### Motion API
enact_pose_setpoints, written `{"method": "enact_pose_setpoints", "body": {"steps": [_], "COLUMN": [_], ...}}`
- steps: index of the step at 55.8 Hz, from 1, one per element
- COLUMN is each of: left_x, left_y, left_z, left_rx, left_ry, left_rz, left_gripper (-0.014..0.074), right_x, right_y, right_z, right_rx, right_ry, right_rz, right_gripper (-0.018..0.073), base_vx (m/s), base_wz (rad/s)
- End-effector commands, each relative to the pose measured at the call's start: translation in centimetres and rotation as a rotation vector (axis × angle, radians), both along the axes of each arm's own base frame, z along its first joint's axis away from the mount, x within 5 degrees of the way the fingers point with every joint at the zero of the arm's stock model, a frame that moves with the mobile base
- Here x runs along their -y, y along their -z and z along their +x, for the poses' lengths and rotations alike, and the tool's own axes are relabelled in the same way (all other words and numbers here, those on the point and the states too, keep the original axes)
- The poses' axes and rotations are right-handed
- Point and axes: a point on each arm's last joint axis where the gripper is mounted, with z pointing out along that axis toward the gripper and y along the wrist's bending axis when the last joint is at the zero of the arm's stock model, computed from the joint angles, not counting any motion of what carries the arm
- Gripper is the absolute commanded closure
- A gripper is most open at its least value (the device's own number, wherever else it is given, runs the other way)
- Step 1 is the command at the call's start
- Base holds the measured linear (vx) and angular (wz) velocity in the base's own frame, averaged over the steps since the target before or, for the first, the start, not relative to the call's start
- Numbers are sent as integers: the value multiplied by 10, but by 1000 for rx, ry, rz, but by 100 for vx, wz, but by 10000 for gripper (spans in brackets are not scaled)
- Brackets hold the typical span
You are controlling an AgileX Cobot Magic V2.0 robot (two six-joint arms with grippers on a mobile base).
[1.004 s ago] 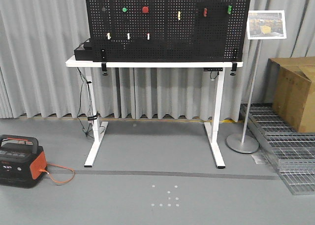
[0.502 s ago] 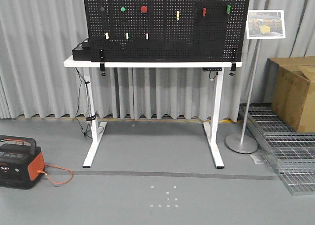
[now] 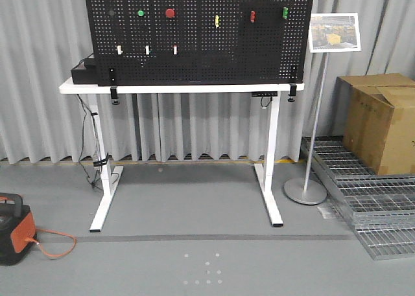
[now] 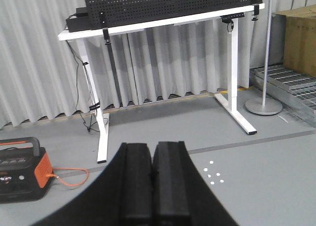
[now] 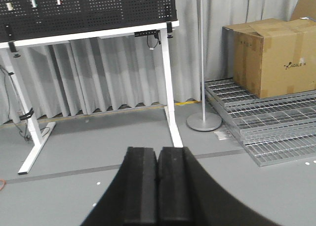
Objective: Rotate knob clockwise with right arm
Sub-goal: 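Drive the base forward toward the black pegboard on the table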
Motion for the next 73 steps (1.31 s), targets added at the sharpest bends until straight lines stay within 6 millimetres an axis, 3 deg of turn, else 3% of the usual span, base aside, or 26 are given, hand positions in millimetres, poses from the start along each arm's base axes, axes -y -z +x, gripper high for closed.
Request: {"method": "enact_pose_setpoints", "body": {"steps": [1,73], "left_x": [0,0], "left_y": [2,2], "left_z": [0,0], "left_rx": [68,68], "left_ry": [-3,-3], "left_rz": [-14,-14], "left_gripper": [603,603], "right_x": [0,0], "right_y": [-6,-5], "right_z": [0,0], "right_rx": [85,84], "right_ry": [-3,-3], "right_rz": [-26,-26], "right_gripper": [567,567], "base_vx": [18,40], "base_wz": [-7,6]}}
